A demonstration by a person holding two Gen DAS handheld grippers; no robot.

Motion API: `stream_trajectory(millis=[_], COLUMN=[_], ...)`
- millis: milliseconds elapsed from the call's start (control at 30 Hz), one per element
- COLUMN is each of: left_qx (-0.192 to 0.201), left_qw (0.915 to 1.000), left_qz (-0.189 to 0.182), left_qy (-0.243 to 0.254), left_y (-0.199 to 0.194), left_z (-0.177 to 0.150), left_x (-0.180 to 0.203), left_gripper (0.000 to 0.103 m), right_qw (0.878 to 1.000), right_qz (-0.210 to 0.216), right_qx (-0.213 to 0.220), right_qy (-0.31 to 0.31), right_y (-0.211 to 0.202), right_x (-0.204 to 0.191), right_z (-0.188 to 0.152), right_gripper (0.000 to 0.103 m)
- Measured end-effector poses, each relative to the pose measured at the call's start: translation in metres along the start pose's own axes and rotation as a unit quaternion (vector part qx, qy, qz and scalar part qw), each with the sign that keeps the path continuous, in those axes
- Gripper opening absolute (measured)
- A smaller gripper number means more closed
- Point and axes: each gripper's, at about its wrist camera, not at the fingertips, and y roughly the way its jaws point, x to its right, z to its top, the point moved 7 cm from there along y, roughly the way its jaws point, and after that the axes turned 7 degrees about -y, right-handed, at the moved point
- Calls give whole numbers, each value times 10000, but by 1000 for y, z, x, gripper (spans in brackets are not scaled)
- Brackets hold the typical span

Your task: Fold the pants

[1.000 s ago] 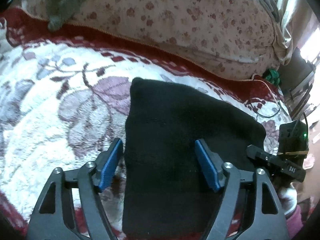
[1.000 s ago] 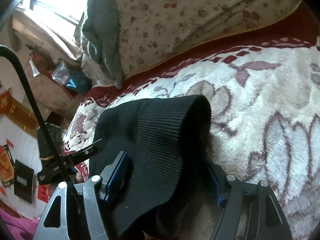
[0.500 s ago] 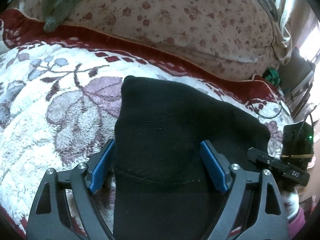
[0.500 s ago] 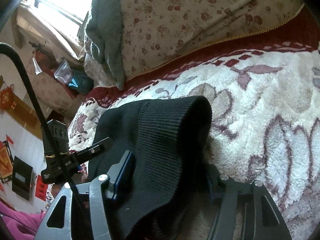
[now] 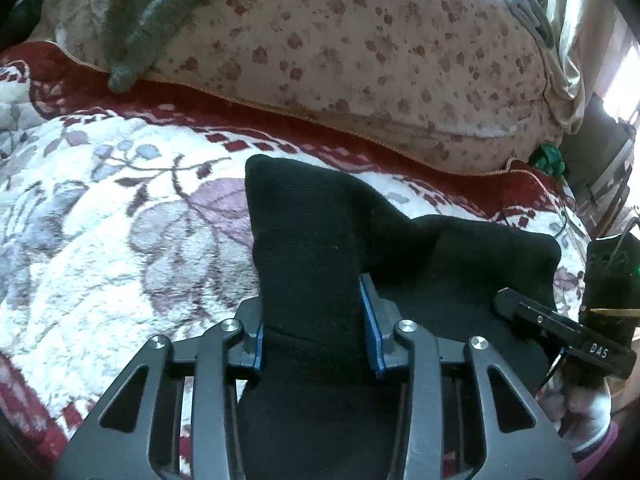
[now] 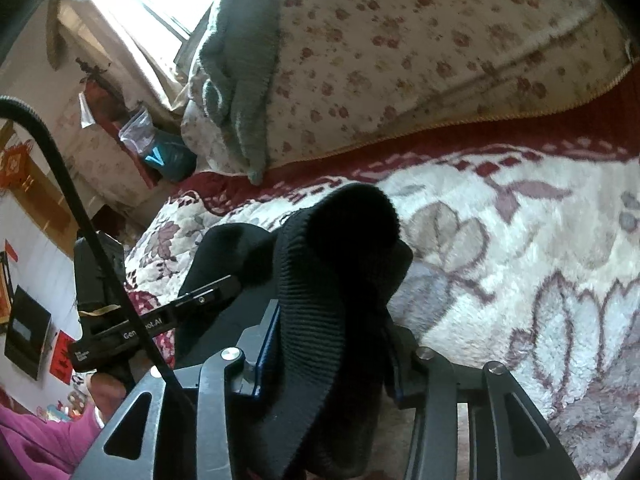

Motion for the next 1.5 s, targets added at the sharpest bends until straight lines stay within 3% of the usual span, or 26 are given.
stream_trajectory(millis=[333,767,1000,1200,1267,1367,1433,1500], left_qx=[430,780,804,494,474,447,418,401], left_qw=[9986,9916,9869,9841,9819,9788,9756,9738], left_qz=[285,861,1104,1188,1172,1192,1149,1089], left_qy=[-142,-567,-862,-1226,-1407,-1604,-1823,-1958], left_y=[-48,-98,-101,-82,-77,-73,-69,-68], left_z=[19,47,60,57,53,50,49,48], left_x=[-36,-127,-176,-210,-220,-231,-238,-242], left_gripper=[36,36,36,37,41,60,73,74], right_qw=[9994,9952,9925,9907,9916,9921,9926,9932], right_qz=[291,806,960,882,753,693,565,492], right_qx=[-32,-343,-572,-982,-1018,-979,-940,-910], right_qy=[-207,-427,-494,-325,-271,-355,-519,-540], right_y=[20,100,151,195,202,201,197,192], right_x=[-46,-117,-143,-139,-132,-125,-124,-123], right_z=[15,33,39,27,24,25,28,30], right_gripper=[41,41,41,45,48,57,58,58])
